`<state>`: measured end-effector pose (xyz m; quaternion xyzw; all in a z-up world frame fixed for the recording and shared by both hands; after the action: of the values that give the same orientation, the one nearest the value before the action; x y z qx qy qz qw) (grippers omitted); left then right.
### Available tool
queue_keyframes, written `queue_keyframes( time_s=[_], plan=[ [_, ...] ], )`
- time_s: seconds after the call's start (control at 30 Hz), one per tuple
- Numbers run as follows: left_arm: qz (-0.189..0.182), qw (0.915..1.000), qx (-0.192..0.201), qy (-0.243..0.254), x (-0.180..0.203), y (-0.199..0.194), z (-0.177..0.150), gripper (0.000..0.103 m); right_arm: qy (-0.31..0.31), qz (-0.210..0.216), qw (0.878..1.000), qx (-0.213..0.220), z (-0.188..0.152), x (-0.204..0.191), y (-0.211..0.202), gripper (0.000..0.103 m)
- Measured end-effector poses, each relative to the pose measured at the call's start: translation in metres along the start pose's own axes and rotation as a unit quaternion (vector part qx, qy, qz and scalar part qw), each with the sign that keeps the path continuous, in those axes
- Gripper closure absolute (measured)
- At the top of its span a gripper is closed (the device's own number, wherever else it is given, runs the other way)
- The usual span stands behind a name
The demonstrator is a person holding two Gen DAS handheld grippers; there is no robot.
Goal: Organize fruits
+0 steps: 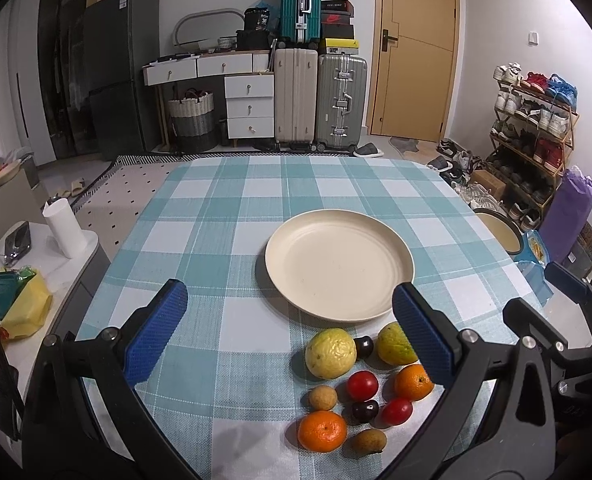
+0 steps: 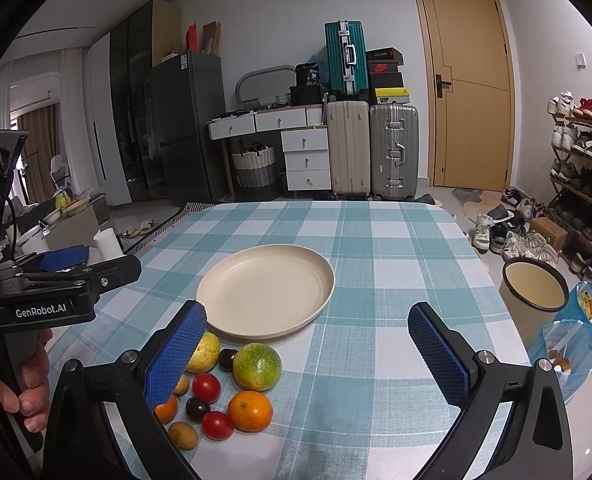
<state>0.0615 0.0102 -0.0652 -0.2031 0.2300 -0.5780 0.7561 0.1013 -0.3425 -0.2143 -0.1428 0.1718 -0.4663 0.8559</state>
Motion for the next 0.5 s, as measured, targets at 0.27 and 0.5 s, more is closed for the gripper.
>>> queue_keyframes(
  time_s=[0.27, 0.5],
  plan=[
    [-0.004, 1.0000, -0.002, -0.002, 0.0003, 0.0033, 0.0011, 0.001, -0.006, 0.007, 1.000, -0.008, -0.0009, -0.0071, 0.0052, 0.000],
    [-0.027, 0.9995, -0.012, -0.012, 0.0068, 0.0066, -0.0017, 0.001, -0.003, 0.010, 1.000, -0.006, 0.0011, -0.0077, 0.0058, 0.000]
  ],
)
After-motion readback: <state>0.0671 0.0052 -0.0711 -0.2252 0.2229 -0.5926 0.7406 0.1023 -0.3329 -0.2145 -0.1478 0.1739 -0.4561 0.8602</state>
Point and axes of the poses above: each gripper's, at about its wrist camera, not at the fingertips, and y roughly the way its jaws point, x to its right, z to its top, the point moved 8 cm from there along y, roughly the way its jaws point, and after that the axes turned 13 degrees about z, right-handed, at the moved point
